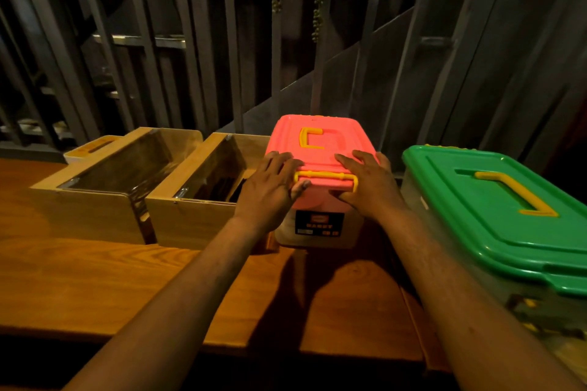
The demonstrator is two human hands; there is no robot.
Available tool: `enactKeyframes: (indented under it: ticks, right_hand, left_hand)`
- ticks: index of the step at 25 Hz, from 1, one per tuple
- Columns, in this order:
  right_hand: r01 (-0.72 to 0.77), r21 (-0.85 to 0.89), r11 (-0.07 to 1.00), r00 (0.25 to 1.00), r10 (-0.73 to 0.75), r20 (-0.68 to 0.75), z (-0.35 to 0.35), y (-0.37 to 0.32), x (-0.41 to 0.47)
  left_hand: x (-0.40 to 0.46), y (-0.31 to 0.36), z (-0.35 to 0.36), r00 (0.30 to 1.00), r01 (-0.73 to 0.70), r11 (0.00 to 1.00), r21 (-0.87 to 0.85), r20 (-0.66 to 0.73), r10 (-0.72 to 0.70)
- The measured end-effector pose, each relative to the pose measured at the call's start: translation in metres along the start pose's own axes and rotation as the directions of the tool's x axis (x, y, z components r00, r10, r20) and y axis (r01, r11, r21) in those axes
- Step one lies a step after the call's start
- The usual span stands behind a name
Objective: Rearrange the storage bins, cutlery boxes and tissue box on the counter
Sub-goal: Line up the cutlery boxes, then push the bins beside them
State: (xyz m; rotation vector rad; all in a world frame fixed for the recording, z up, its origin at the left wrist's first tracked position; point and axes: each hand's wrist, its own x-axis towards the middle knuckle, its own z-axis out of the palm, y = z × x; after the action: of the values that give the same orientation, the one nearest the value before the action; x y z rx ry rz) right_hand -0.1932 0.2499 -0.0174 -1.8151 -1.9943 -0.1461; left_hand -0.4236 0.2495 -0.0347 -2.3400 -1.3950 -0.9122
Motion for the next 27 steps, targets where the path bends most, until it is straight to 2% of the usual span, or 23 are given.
enactKeyframes:
  ticks: [10,14,18,23,27]
  right_hand:
    - [-0.053,-0.034,0.998,0.998,0.054,0.039,-0.004,-0.004,0.007]
    - [-0.146,-0.086,0.986,0.983,0.154,0.096,-0.020,-0.020,-0.009]
    - [-0.110,-0.080,0.991,0.980,0.122,0.156,-0.047,-0.024,-0.034]
    - [-0.066,-0.015,0.998,0.989,0.063,-0.131,-0.104,0.004,-0.090]
    - [-0.134,-0.048,0.990,0.972,0.122,-0.200,-0.133,0.053,-0.133]
  left_hand:
    - [0.012,-0.006,0.007,0.999,-0.028,1.000,-0.010,0.033,0.028]
    - [0.011,0.006,-0.008,0.990,0.017,0.998,0.061,0.141,-0.025]
    - [-0.005,0.032,-0.024,0.979,0.037,0.999,-0.017,0.202,-0.033]
    - [-0.020,0.092,-0.049,0.989,-0.084,0.985,-0.152,0.106,0.101]
    - [-0.022,0.145,-0.050,0.983,-0.140,0.966,-0.218,0.084,0.161]
